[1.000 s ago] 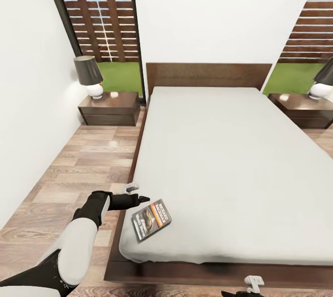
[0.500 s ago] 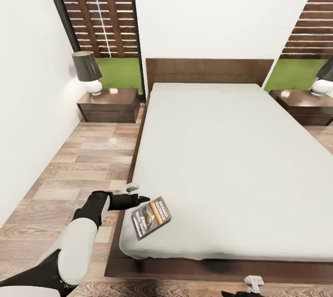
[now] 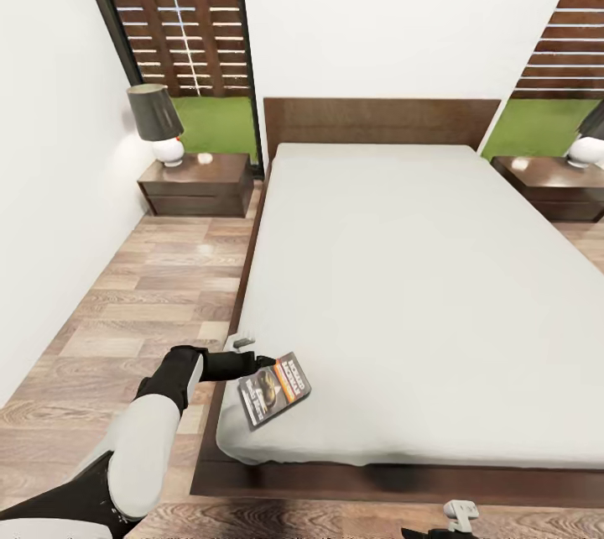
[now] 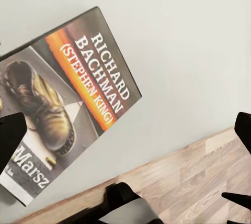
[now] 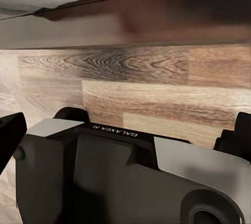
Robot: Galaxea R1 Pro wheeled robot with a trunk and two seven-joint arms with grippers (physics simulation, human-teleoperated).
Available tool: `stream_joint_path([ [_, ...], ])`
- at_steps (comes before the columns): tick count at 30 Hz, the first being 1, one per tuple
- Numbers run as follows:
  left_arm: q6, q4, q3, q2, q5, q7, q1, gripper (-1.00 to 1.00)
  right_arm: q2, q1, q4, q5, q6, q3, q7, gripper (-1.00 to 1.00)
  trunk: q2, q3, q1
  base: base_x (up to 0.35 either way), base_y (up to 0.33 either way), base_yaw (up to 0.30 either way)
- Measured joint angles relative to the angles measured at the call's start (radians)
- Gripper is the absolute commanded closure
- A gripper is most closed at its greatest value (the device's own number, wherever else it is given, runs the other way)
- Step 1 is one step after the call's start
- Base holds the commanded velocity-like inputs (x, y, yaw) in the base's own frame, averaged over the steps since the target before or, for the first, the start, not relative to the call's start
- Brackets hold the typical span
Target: In the bedroom, move the book from the bed onto either nightstand, and place the two sandals side by side next to the bed.
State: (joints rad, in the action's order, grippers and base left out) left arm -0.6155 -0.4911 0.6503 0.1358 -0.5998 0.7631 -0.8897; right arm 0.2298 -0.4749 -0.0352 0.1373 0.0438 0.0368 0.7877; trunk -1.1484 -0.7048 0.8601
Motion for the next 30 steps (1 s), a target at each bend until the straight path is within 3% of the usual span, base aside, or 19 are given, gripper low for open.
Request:
stream_joint_path([
  [3, -0.014, -0.004, 0.000, 0.002, 0.002, 0.000, -0.023, -1.00, 0.000, 0.000, 0.000, 0.000, 0.000, 0.000, 0.000, -1.00, 0.000, -0.005, 0.000, 0.000, 0.000, 0.000],
  [7, -0.087, -0.005, 0.000, 0.010, 0.010, -0.003, -0.124, -1.00, 0.000, 0.000, 0.000, 0.000, 0.000, 0.000, 0.000, -1.00, 0.000, -0.011, 0.000, 0.000, 0.000, 0.000],
  [10, -0.102, -0.006, -0.001, 0.010, 0.052, -0.010, -0.164, -1.00, 0.000, 0.000, 0.000, 0.000, 0.000, 0.000, 0.000, -1.00, 0.000, -0.016, 0.000, 0.000, 0.000, 0.000],
  [13, -0.105, -0.006, 0.000, 0.011, 0.080, -0.049, -0.175, -1.00, 0.000, 0.000, 0.000, 0.000, 0.000, 0.000, 0.000, -1.00, 0.000, -0.020, 0.000, 0.000, 0.000, 0.000],
  [16, -0.106, -0.005, 0.001, 0.013, 0.102, -0.132, -0.179, -1.00, 0.000, 0.000, 0.000, 0.000, 0.000, 0.000, 0.000, -1.00, 0.000, -0.025, 0.000, 0.000, 0.000, 0.000],
  [18, -0.106, -0.001, 0.001, 0.014, 0.137, -0.162, -0.180, -1.00, 0.000, 0.000, 0.000, 0.000, 0.000, 0.000, 0.000, -1.00, 0.000, -0.028, 0.000, 0.000, 0.000, 0.000],
  [21, -0.105, 0.003, 0.002, 0.014, 0.161, -0.173, -0.180, -1.00, 0.000, 0.000, 0.000, 0.000, 0.000, 0.000, 0.001, -1.00, 0.000, -0.033, 0.000, 0.000, 0.000, 0.000],
  [30, -0.102, 0.041, 0.001, 0.017, 0.170, -0.179, -0.180, -1.00, 0.000, 0.000, 0.000, 0.000, 0.000, 0.000, 0.001, -1.00, 0.000, -0.047, 0.000, 0.000, 0.000, 0.000],
])
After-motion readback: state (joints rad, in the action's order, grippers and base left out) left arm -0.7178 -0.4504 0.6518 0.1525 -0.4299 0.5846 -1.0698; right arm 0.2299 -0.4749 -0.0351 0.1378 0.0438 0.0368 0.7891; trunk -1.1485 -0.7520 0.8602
